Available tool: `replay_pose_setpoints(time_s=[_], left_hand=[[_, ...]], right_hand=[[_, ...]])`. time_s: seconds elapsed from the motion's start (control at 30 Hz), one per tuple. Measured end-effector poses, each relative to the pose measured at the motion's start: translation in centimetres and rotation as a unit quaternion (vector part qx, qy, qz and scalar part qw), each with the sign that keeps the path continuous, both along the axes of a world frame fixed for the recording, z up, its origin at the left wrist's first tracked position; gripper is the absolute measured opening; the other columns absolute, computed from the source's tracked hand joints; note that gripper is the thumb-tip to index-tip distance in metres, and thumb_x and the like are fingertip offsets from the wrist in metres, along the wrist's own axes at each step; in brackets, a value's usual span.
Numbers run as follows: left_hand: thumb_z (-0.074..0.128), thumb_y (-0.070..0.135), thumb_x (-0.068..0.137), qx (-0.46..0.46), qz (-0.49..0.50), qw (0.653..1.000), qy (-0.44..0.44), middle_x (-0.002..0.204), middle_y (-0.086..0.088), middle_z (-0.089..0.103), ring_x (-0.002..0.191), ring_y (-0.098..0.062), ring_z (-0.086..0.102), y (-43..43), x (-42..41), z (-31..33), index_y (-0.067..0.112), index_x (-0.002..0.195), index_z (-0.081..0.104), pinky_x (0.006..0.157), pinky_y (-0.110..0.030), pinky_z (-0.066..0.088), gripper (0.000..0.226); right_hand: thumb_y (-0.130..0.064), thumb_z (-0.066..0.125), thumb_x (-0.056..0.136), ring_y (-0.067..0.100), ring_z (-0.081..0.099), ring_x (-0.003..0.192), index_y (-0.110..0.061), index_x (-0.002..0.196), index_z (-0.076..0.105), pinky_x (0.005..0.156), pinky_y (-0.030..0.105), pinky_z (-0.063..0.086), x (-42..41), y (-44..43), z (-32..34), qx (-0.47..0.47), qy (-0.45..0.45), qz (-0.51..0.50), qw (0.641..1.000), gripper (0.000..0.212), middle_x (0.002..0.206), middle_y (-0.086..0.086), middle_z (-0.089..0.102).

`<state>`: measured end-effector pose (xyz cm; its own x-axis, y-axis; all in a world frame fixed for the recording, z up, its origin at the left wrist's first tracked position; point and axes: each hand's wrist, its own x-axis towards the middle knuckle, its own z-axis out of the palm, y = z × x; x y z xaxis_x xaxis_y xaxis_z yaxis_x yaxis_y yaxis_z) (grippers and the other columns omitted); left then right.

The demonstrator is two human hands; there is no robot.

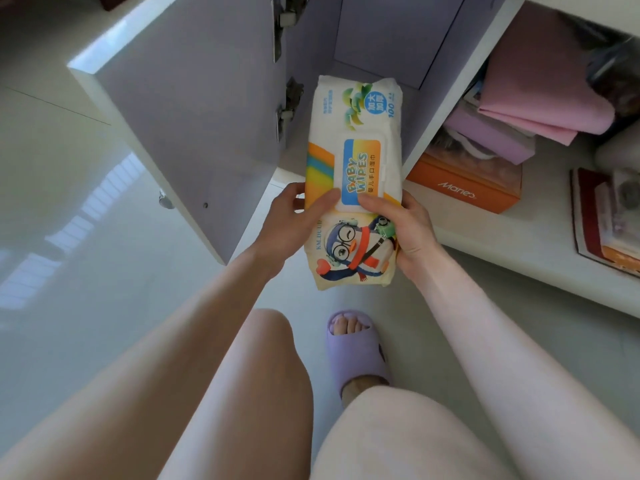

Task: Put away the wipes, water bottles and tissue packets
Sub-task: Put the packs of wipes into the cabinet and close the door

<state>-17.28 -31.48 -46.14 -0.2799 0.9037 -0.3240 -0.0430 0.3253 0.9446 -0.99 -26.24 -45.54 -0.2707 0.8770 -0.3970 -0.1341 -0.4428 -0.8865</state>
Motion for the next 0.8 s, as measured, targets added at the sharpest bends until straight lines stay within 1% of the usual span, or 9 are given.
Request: replay_pose_setpoints(time_s=[0.07,0.17,0.23,0.4,0.53,0.6,0.7,0.8], left_hand=[[0.063,0.047,0.087,0.005,0.017,1.0,-0.004,0.106,0.008,0.068,0.081,-0.007,0.071,1.3,0.1,-0.5,0.024,0.119,0.053,0.058,-0.018,0.056,0.041],[0.064,0.047,0.086,0.007,0.032,0.999,-0.008,0.1,0.012,0.068,0.079,-0.004,0.07,3.5,0.1,-1.1,0.026,0.116,0.054,0.057,-0.017,0.055,0.037],[0.065,0.046,0.086,0.012,0.041,0.999,-0.014,0.1,0.011,0.069,0.079,-0.006,0.071,4.9,-0.1,-1.5,0.025,0.115,0.055,0.057,-0.016,0.055,0.037],[0.071,0.039,0.083,0.023,0.082,0.995,-0.059,0.103,0.0,0.073,0.078,-0.013,0.074,7.9,-0.7,-2.4,0.017,0.115,0.058,0.06,-0.024,0.058,0.041],[0.07,0.038,0.085,0.018,0.104,0.993,-0.06,0.096,-0.001,0.075,0.078,-0.016,0.074,9.9,-1.3,-2.8,0.015,0.11,0.061,0.064,-0.029,0.059,0.034],[0.068,0.037,0.086,0.021,0.101,0.993,-0.063,0.092,0.0,0.076,0.078,-0.016,0.074,10.6,-1.6,-2.8,0.015,0.107,0.062,0.063,-0.028,0.059,0.031],[0.069,0.034,0.087,0.024,0.095,0.993,-0.059,0.093,0.001,0.076,0.078,-0.014,0.074,11.9,-2.1,-2.6,0.012,0.115,0.061,0.059,-0.024,0.056,0.036],[0.069,0.035,0.086,0.023,0.1,0.993,-0.055,0.09,0.004,0.076,0.078,-0.013,0.074,12.7,-2.4,-2.5,0.02,0.107,0.064,0.061,-0.026,0.058,0.026]], right_hand=[[-0.015,0.084,0.065,0.029,0.074,0.086,-0.014,0.115,0.063,0.066,0.036,0.059,-0.3,1.3,-0.5,-0.004,0.003,-0.001,1.0,0.054,0.098,0.009,0.076],[-0.014,0.083,0.067,0.029,0.074,0.088,-0.013,0.116,0.064,0.066,0.037,0.059,-0.6,3.5,-1.5,-0.008,0.009,-0.007,1.0,0.053,0.1,0.009,0.076],[-0.013,0.083,0.068,0.029,0.074,0.088,-0.013,0.115,0.065,0.066,0.036,0.059,-0.9,4.9,-2.0,-0.012,0.019,-0.007,1.0,0.05,0.1,0.01,0.076],[-0.011,0.084,0.066,0.028,0.075,0.083,-0.013,0.107,0.068,0.062,0.035,0.059,-2.1,7.9,-3.1,-0.034,0.041,-0.013,0.998,0.044,0.094,0.009,0.077],[-0.011,0.085,0.065,0.026,0.075,0.079,-0.01,0.112,0.065,0.06,0.036,0.059,-3.6,9.8,-3.3,-0.053,0.035,-0.028,0.998,0.051,0.089,0.009,0.077],[-0.012,0.086,0.065,0.027,0.075,0.079,-0.011,0.115,0.064,0.065,0.041,0.061,-4.3,10.4,-3.3,-0.061,0.028,-0.035,0.997,0.055,0.09,0.008,0.077],[-0.014,0.085,0.066,0.029,0.074,0.082,-0.013,0.112,0.065,0.075,0.05,0.06,-5.4,12.0,-3.2,-0.077,0.022,-0.043,0.996,0.05,0.093,0.01,0.077],[-0.016,0.084,0.069,0.03,0.074,0.081,-0.014,0.11,0.067,0.074,0.052,0.06,-6.1,13.1,-2.9,-0.091,0.014,-0.041,0.995,0.045,0.092,0.01,0.077]])
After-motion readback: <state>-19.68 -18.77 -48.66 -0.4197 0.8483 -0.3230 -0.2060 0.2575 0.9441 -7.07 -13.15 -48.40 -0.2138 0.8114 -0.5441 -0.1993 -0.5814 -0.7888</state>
